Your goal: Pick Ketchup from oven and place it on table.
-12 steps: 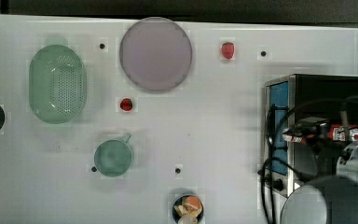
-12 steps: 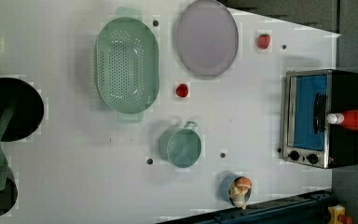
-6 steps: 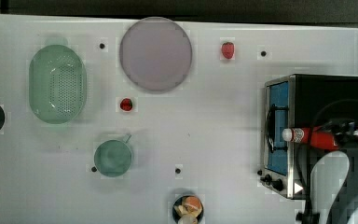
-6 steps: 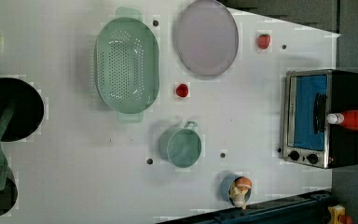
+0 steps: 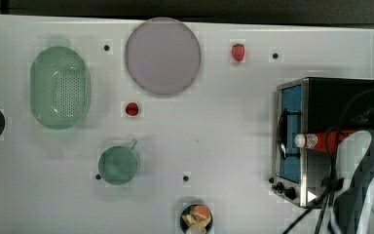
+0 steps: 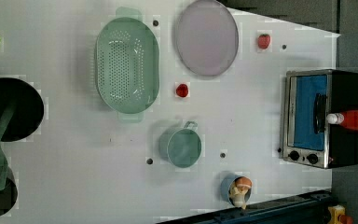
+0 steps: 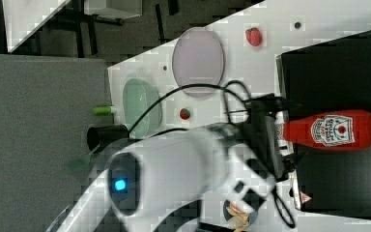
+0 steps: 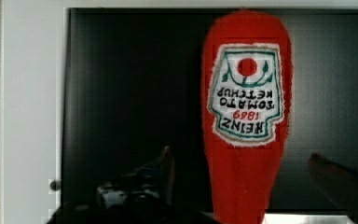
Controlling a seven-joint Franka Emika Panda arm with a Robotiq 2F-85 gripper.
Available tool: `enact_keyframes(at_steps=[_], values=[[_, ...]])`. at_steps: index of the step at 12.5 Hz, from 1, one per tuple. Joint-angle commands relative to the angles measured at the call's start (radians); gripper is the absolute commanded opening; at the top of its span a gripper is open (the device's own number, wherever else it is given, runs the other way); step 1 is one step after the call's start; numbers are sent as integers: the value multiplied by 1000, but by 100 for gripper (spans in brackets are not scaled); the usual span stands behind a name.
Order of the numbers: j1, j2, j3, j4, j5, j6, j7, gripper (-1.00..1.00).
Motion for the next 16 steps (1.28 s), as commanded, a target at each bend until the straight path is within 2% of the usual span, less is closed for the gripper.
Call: enact_keyframes(at_steps=[1, 3, 9, 10, 12, 13, 16], values=[[-13, 55, -21, -10, 64, 25, -23, 100], [-17, 89, -21, -11, 67, 86, -23, 100], [-27, 146, -20, -14, 71, 93, -23, 100], [-27, 150, -17, -15, 75, 93, -23, 92], [-28, 160, -17, -16, 85, 102, -23, 43], [-26, 157, -16, -12, 85, 102, -23, 29], [-21, 151, -16, 2, 84, 102, -23, 29]])
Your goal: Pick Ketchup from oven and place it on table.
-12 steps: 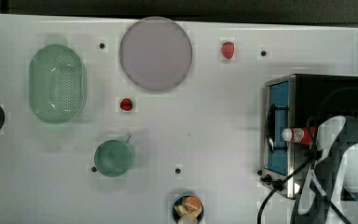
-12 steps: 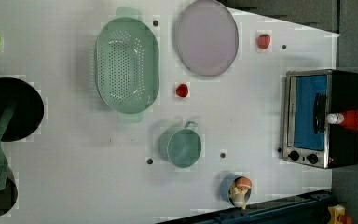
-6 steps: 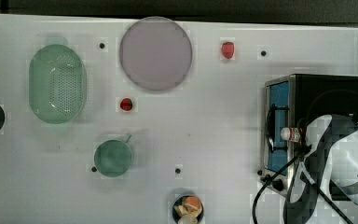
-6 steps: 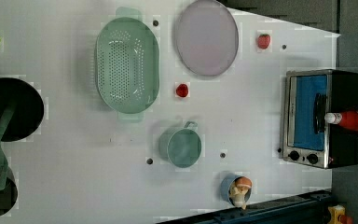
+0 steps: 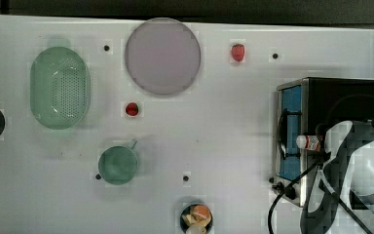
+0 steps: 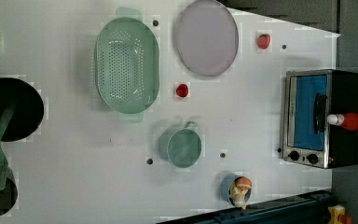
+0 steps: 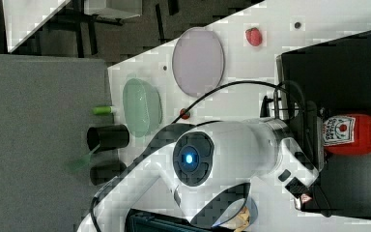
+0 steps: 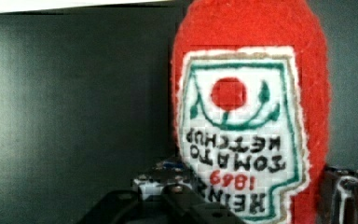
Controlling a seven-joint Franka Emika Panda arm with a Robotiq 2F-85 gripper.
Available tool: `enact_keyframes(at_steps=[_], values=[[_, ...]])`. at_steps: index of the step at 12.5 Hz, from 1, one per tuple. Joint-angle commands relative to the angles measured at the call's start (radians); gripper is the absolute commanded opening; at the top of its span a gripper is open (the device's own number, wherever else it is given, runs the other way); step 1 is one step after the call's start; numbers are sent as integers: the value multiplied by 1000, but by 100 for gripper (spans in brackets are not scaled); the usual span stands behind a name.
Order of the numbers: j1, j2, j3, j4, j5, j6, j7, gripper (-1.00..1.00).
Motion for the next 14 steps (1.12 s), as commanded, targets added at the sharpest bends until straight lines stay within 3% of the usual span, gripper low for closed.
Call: enact_keyframes(at_steps=[1, 4, 8, 11, 14], values=[[10, -37, -2, 50, 19, -12, -26, 29], [53, -114, 8, 179, -42, -117, -136, 29], [138, -222, 77, 339, -63, -437, -153, 29], [187, -296, 182, 354, -63, -566, -153, 29], [216, -324, 318, 350, -67, -573, -151, 29]])
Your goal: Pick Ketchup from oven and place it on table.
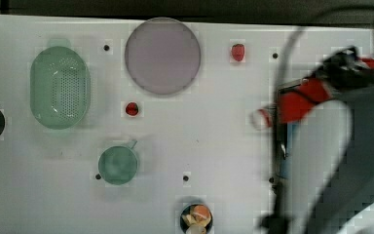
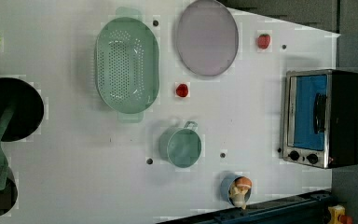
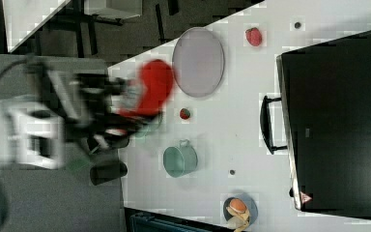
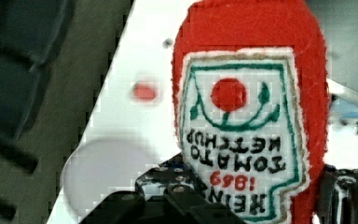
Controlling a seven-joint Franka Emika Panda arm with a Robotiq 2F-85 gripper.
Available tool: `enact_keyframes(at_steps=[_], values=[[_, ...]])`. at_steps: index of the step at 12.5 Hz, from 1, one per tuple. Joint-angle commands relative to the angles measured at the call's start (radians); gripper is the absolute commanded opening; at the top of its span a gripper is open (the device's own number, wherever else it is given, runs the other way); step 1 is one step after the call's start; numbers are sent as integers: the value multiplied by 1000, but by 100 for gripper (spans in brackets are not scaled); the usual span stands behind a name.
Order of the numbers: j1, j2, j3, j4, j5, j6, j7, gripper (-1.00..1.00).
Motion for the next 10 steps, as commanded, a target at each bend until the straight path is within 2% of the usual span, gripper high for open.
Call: enact_keyframes(at_steps=[1, 3, 6, 8, 10], values=[[60, 11, 137, -48, -16, -5, -42, 29], [65, 17, 223, -91, -30, -4, -16, 29], [69, 22, 302, -234, -56, 9, 121, 29], [70, 23, 325, -363, -63, 85, 208, 29], [70, 35, 324, -501, -63, 239, 222, 29]])
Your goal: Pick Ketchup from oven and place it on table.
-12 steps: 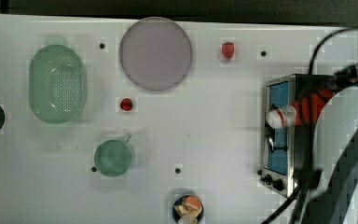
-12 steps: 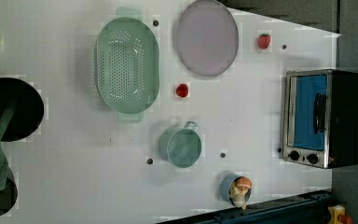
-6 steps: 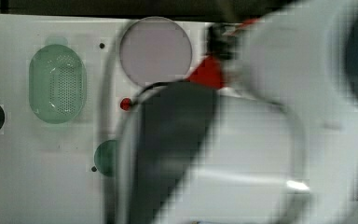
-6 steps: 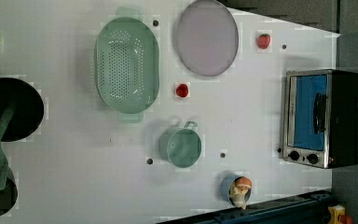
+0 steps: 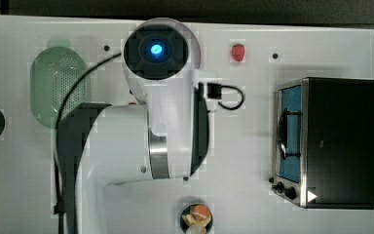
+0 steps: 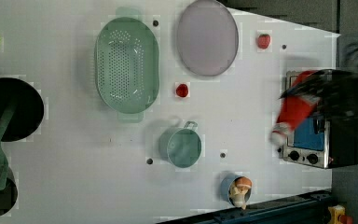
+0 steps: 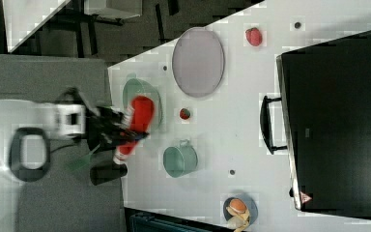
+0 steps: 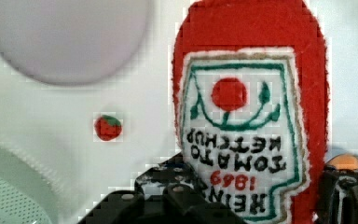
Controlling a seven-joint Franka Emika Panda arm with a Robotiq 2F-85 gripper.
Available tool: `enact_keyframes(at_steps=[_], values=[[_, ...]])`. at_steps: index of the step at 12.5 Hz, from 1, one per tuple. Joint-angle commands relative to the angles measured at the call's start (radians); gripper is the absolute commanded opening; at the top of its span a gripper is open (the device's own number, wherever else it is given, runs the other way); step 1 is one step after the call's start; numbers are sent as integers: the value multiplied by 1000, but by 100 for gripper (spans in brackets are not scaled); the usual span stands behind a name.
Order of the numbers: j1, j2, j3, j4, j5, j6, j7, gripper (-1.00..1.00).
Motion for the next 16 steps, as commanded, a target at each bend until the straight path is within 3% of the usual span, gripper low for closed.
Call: enact_keyframes(at_steps=[1, 4, 8, 9, 12, 16], values=[[-46, 30, -39, -160, 1, 194, 77, 29], [-47, 126, -44, -284, 2, 416, 77, 29], [-47, 264, -46, -309, 2, 591, 77, 29], [-47, 286, -49, -313, 2, 605, 77, 35], [-46, 308, -55, -313, 2, 662, 77, 97], [-46, 176, -59, -290, 2, 641, 80, 100]])
